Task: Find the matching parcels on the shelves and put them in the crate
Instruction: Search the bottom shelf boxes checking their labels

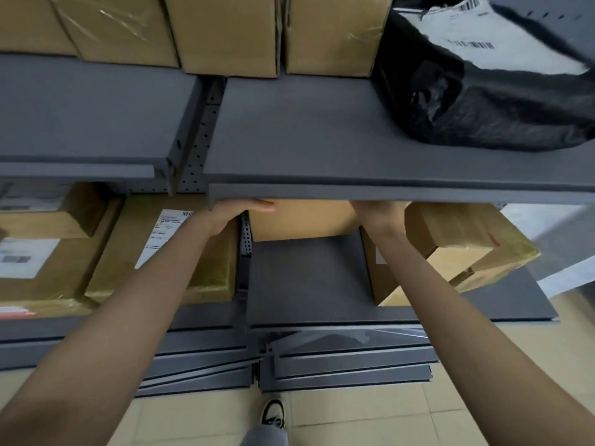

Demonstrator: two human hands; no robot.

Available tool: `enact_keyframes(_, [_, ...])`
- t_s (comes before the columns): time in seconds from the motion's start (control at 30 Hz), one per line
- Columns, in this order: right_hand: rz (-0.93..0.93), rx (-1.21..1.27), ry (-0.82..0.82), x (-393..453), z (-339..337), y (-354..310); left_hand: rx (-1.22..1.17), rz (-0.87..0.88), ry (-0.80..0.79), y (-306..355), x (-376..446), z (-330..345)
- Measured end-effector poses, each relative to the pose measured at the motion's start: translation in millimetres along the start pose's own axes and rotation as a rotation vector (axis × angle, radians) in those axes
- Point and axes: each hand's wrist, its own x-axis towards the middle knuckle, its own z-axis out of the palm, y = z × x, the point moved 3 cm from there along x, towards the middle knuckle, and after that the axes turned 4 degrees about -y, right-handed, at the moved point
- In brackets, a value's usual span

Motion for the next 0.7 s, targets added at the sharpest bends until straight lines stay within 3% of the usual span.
enact_keyframes(0.07, [-0.004,-0.251,0.001,-7,-5,2,-0.021,-0.006,0.050,-5,-10,-4])
enact_keyframes(0.2, [0.095,-0.123,0.028,-35,-17,-1,-0.033,0.092,0.084,-11,-53,2])
enact_keyframes(0.33, [0.036,-0.136,0.081,-68,-35,0,-0.175,0.226,0.065,-19,-104,24])
enact_keyframes(0.43, [0.037,-0.040,0.077,-96,-46,10,-0.486,0.270,0.067,-21,-138,38])
enact_keyframes(0.53, [0.041,0.071,0.128,-124,-55,23,-0.757,0.292,0.217,-24,-163,45])
enact_keyframes(0.7, [0.057,0.305,0.217,-161,-64,36,-0.881,0.327,0.252,-28,-191,56])
